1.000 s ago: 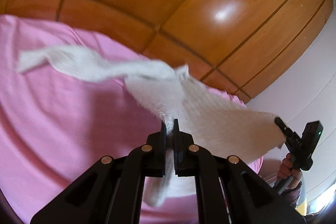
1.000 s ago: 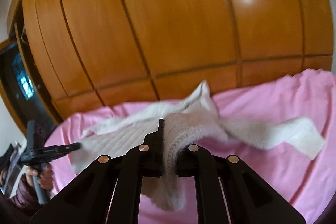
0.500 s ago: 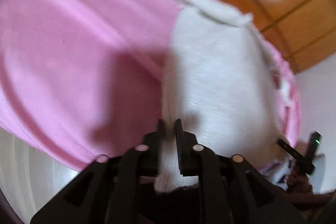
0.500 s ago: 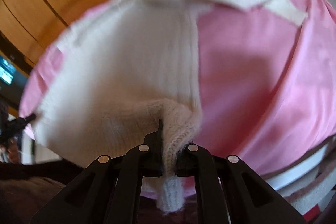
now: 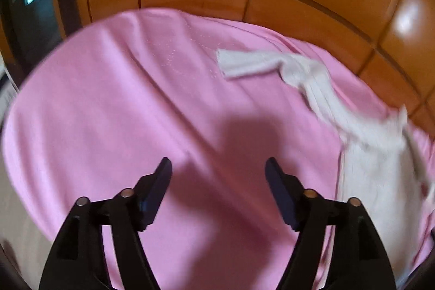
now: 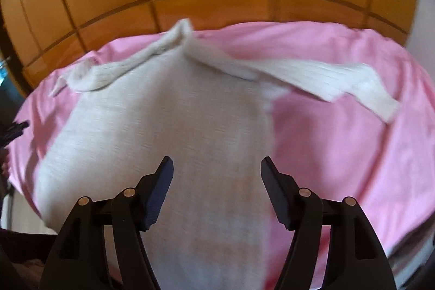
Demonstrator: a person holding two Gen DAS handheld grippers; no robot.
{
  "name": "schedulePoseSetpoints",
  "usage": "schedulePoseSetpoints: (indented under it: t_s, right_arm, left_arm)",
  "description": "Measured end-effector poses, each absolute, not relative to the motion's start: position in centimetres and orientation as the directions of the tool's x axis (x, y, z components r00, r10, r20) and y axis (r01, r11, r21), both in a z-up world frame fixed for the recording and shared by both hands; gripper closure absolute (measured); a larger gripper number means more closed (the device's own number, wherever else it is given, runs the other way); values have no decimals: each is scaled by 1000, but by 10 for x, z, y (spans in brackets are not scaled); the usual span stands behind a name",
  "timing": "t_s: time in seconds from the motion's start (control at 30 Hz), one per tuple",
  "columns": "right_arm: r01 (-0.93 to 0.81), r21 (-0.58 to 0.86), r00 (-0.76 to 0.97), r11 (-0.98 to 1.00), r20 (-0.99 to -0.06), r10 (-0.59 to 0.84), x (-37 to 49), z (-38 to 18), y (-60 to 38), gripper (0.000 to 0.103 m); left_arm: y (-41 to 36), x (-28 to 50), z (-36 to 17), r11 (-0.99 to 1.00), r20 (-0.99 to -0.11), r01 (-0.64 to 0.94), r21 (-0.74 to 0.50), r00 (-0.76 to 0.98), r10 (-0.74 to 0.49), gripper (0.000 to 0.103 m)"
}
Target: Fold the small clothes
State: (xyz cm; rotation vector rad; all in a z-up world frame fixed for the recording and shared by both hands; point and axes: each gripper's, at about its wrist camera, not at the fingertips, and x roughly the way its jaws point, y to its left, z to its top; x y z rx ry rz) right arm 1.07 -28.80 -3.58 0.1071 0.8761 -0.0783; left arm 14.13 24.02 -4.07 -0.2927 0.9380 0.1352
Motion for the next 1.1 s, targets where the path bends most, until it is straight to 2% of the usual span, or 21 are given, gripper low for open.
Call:
schedulePoseSetpoints:
  t_s: [0.07, 0.2, 0.3, 0.4, 0.5, 0.57, 0.6, 0.77, 0.93, 1.0, 1.1]
  right_arm:
    - [81, 81, 628, 993, -778, 12, 28, -44, -272, 37]
    - [16, 107, 612, 994, -788, 75, 57, -54, -241, 37]
    - [-35, 119, 600, 992, -791, 116, 87, -57, -220, 37]
    - [-74, 112, 593, 991, -794, 134, 116, -59, -206, 37]
    - [-97, 126, 584, 987, -796, 159, 145, -62, -200, 37]
    - [-116, 143, 573, 983, -799, 184, 166, -66, -197, 37]
    - [-126, 156, 568, 980, -799, 200, 172, -69, -196, 37]
    - [-198, 158, 543, 967, -804, 242, 221, -81, -176, 41]
    - [-132, 120, 627, 984, -758, 176, 292, -78, -170, 43]
    - [-74, 115, 652, 991, -746, 135, 318, -78, -174, 43]
    - [-15, 127, 650, 992, -752, 106, 340, -79, -179, 43]
  left_arm:
    - [261, 168, -40, 911, -788, -275, -308, 610, -83, 31]
    - [281, 213, -47, 846, -767, -321, -426, 624, -150, 30]
    - [285, 253, -55, 827, -762, -324, -459, 622, -179, 30]
    - [285, 293, -71, 839, -801, -350, -417, 577, -158, 32]
    - [280, 322, -90, 832, -832, -373, -410, 526, -174, 53]
    - [274, 328, -87, 843, -823, -343, -415, 535, -188, 77]
    - [270, 331, -83, 849, -816, -316, -423, 540, -206, 97]
    - [287, 305, -29, 862, -720, -283, -419, 682, -126, 99]
    - [332, 253, 23, 872, -641, -365, -326, 764, 81, 99]
    - [350, 241, 27, 864, -634, -406, -298, 761, 138, 99]
    - [365, 225, 15, 856, -675, -461, -231, 710, 200, 99]
